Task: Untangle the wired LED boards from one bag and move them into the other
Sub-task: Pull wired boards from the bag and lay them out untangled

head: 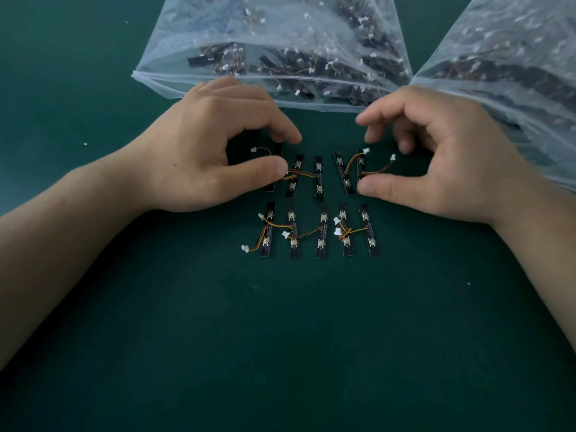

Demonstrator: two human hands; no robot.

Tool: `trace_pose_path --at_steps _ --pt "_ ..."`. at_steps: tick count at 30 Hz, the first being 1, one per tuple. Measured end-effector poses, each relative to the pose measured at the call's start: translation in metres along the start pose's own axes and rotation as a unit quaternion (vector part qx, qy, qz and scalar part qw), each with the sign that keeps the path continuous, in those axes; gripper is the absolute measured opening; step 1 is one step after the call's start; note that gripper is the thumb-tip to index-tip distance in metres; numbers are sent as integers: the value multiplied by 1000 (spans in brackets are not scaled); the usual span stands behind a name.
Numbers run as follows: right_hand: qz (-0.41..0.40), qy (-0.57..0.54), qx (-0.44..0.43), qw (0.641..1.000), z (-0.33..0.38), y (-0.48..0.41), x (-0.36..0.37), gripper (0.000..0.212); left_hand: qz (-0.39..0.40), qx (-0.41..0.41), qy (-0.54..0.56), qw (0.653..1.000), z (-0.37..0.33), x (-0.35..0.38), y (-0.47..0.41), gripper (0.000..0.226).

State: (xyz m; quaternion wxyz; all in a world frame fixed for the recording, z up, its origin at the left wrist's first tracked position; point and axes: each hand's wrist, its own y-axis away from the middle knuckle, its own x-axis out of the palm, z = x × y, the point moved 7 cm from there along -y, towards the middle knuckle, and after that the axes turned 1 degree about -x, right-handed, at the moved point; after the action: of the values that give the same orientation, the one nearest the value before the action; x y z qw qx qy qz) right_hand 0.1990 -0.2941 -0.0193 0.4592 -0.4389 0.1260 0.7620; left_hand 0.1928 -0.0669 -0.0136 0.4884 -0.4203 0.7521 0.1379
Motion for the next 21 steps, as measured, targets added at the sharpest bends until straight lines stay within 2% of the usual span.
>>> trace_pose_path --at_steps 12,17,21 --pt "5 6 -33 999 5 1 1 51 4 -4 -10 1000 -1 1 0 40" --pt "1 -22 -42 999 4 3 0 50 -5 -5 13 1000 -2 -1 1 45" --pt "-16 -58 -40 997 3 3 -3 44 -17 -9 20 1000 -3 -2 0 38"
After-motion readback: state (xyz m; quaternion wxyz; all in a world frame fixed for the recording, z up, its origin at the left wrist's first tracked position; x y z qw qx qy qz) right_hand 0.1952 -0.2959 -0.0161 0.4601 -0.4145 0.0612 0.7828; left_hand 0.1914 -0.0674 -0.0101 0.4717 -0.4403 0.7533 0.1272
